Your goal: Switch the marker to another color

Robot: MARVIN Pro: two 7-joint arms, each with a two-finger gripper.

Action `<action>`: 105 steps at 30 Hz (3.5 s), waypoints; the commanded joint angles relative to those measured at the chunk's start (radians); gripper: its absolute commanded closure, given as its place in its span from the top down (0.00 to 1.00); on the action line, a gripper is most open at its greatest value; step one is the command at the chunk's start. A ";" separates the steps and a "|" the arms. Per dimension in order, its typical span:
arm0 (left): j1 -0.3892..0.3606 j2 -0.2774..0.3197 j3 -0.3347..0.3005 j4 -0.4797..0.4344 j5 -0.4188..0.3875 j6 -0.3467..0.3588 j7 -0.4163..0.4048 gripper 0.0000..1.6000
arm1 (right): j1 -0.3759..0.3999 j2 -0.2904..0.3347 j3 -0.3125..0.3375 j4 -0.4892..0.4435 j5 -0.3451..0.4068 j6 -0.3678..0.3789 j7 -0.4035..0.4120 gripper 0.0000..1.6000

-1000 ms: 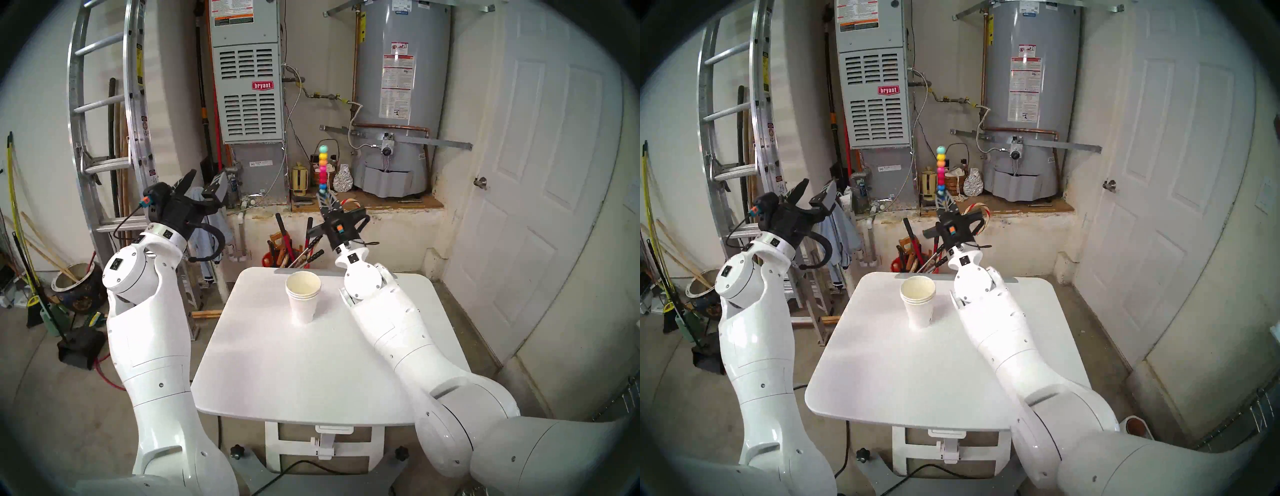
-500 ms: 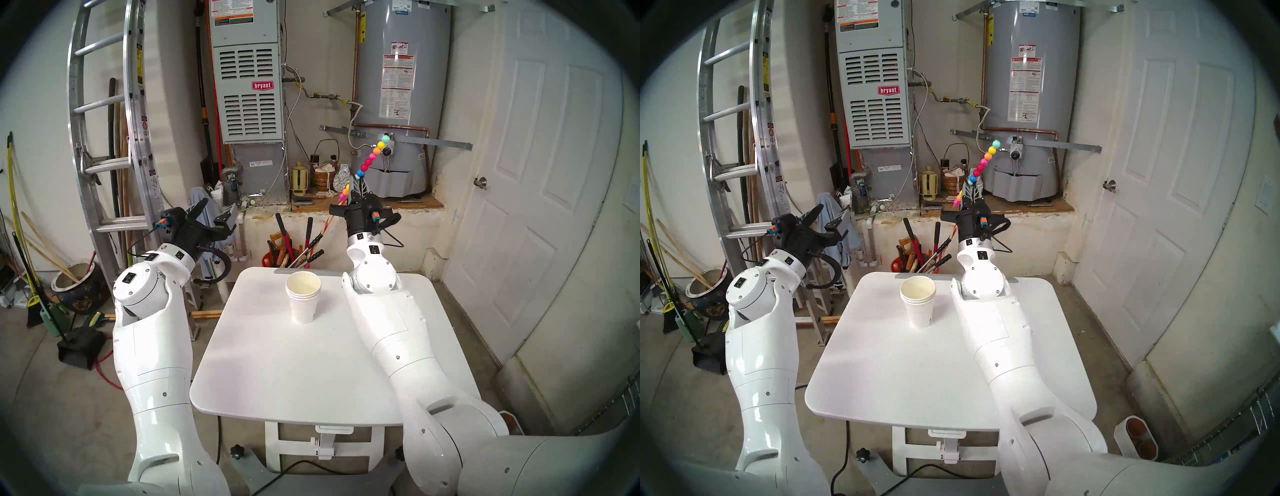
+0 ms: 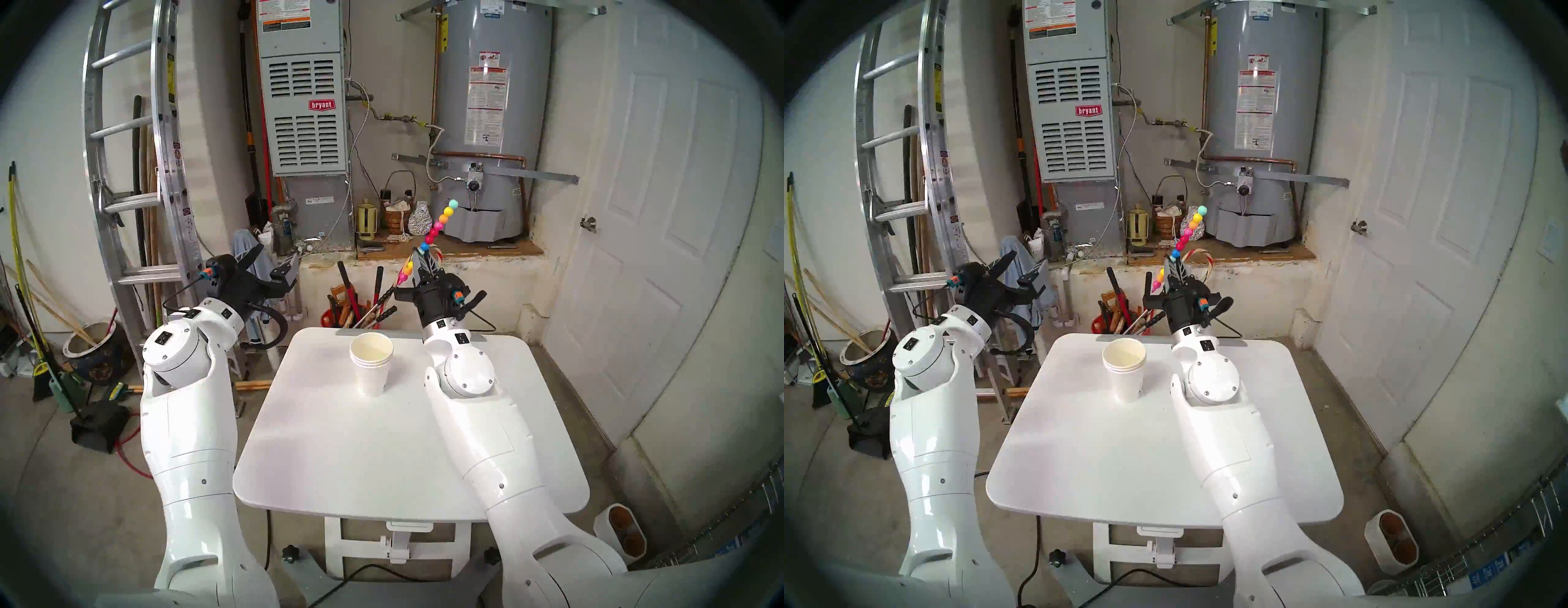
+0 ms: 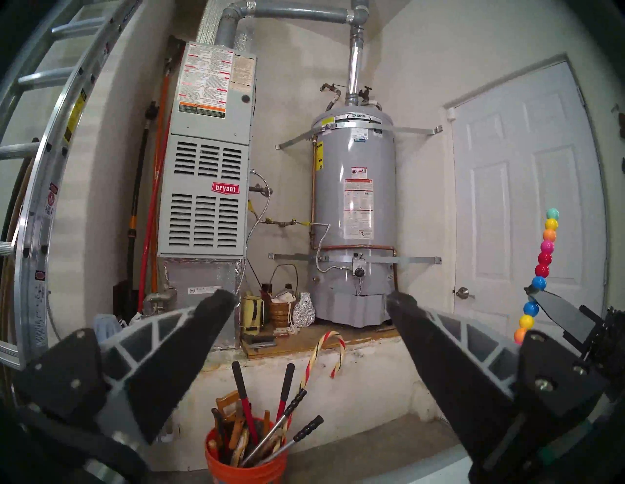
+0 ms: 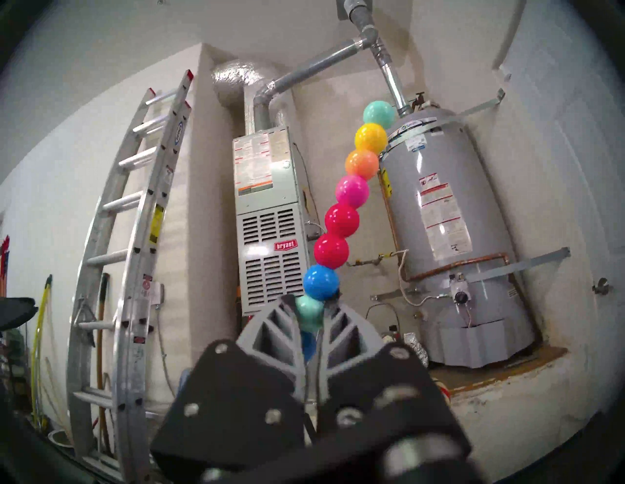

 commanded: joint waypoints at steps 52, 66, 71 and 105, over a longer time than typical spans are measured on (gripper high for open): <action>-0.025 -0.001 -0.005 0.002 -0.012 -0.026 -0.021 1.00 | -0.308 0.120 -0.090 -0.465 0.040 0.369 0.148 0.00; -0.035 0.001 0.001 0.017 -0.007 -0.028 -0.016 1.00 | -0.228 0.079 -0.118 -0.313 -0.009 0.261 0.079 0.00; -0.038 0.003 0.001 0.022 -0.007 -0.030 -0.012 1.00 | -0.213 0.067 -0.114 -0.295 -0.014 0.257 0.076 0.00; -0.043 0.013 0.017 0.035 -0.011 -0.034 -0.002 1.00 | -0.225 0.088 -0.137 -0.223 -0.082 0.166 0.077 0.38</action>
